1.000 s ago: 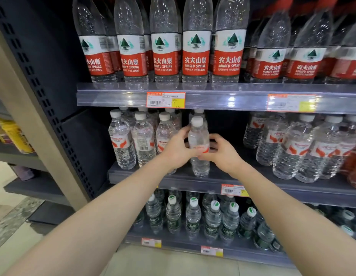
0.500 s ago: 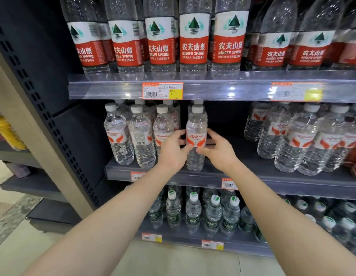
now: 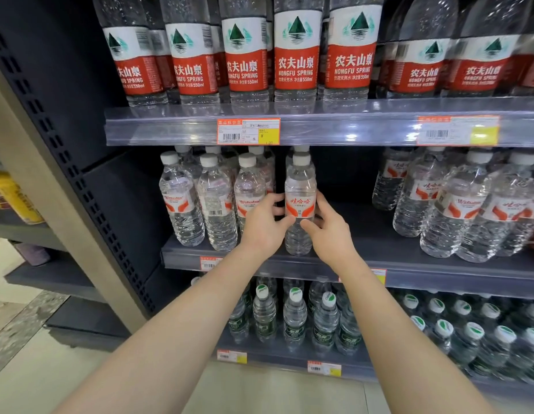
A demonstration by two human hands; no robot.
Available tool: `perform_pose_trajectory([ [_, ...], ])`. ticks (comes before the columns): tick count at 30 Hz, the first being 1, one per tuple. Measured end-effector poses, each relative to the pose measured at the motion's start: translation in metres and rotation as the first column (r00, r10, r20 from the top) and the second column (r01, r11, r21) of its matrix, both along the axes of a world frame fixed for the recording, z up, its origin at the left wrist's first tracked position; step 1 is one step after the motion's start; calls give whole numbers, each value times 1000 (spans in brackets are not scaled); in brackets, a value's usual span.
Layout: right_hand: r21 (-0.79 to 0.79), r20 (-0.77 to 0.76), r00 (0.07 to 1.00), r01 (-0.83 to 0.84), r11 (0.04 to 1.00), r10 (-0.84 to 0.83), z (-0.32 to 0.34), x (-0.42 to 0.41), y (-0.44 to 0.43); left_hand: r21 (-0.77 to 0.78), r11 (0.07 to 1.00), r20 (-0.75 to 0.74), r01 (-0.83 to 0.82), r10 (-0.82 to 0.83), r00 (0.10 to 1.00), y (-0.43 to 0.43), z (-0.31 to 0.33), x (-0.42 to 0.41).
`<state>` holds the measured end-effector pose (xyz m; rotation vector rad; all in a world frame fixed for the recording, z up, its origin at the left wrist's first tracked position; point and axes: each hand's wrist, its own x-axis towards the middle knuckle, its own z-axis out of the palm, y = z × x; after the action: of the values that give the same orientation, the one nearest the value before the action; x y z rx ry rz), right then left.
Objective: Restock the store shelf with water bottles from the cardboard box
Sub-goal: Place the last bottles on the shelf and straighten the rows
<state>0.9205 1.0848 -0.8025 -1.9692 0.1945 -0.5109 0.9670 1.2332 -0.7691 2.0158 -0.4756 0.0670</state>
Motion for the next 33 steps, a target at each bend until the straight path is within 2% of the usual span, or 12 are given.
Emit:
perform_pose_trajectory([
  [8, 180, 26, 1000, 0, 984, -5, -1, -6, 5, 36, 999, 30, -33, 32, 999, -4, -3, -10],
  [17, 170, 29, 999, 14, 985, -19, -1, -9, 11, 51, 999, -1, 16, -16, 1000, 3, 3, -19],
  [20, 152, 28, 999, 23, 988, -28, 1, -8, 14, 44, 999, 37, 7, -9, 999, 16, 3, -28],
  [23, 127, 5, 999, 39, 991, -40, 7, -7, 15, 86, 993, 121, -86, 75, 990, 32, -4, -37],
  [28, 47, -44, 998, 41, 998, -38, 7, -11, 14, -13, 934, 141, -357, 355, 924, 51, -15, -28],
  [30, 32, -66, 997, 34, 999, -32, 5, -14, 13, 19, 921, 165, -389, 380, 910, 54, -18, -22],
  [33, 29, -110, 992, 62, 998, -58, -1, -15, 13, 11, 945, 167, -328, 322, 932, 57, -19, -20],
])
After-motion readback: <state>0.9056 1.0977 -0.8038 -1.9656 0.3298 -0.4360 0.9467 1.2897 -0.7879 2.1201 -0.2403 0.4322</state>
